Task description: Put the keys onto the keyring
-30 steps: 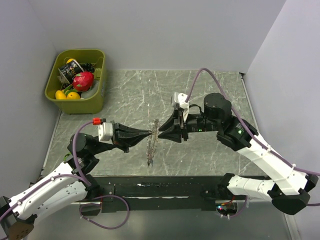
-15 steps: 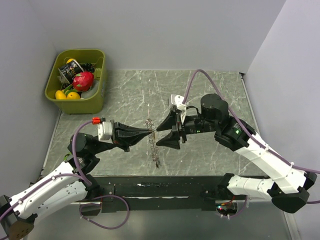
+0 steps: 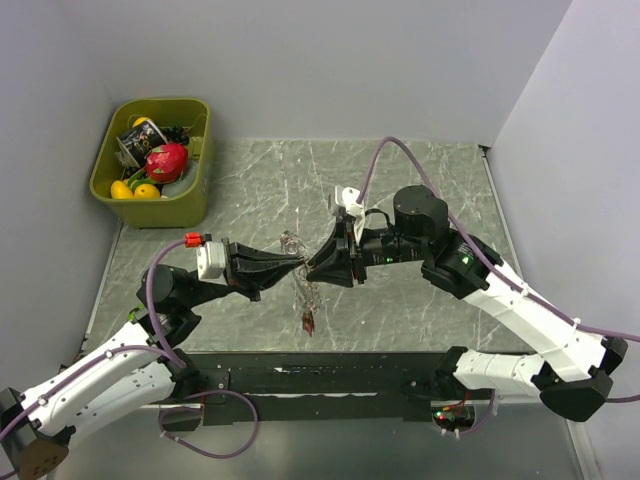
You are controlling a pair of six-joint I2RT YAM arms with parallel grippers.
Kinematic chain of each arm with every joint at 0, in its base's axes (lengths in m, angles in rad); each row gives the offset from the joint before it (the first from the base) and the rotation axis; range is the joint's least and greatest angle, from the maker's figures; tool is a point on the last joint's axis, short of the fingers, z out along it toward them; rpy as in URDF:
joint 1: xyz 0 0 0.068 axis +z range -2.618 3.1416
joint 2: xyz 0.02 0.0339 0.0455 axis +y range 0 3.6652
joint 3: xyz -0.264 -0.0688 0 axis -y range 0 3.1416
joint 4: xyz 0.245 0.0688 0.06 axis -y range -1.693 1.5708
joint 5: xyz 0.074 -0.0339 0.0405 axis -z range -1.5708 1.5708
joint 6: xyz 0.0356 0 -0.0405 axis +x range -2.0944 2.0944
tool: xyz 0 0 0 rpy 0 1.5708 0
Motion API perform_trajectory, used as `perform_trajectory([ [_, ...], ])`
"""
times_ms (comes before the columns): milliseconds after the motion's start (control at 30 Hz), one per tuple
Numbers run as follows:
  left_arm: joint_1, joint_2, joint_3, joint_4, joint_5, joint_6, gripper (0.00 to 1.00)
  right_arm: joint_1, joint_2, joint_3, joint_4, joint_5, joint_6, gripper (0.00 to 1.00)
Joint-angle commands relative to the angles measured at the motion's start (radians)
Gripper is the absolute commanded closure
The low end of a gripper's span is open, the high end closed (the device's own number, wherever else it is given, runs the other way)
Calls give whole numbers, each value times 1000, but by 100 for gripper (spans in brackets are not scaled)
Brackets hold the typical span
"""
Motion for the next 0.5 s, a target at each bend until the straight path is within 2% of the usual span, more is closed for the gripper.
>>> perform_trajectory([
  [0,-4,-11,39,80,21,4,99,7,-10,12,56,26,12,76],
  [100,-4,-24,38,82,10,6,99,5,-19,4,53,34,10,89],
  [300,-4,-42,29,85,-8,7,99,4,-45,-22,60,55,12,92],
  [467,-4,-41,27,113,-4,-13,99,5,-39,-22,48,37,9,98],
])
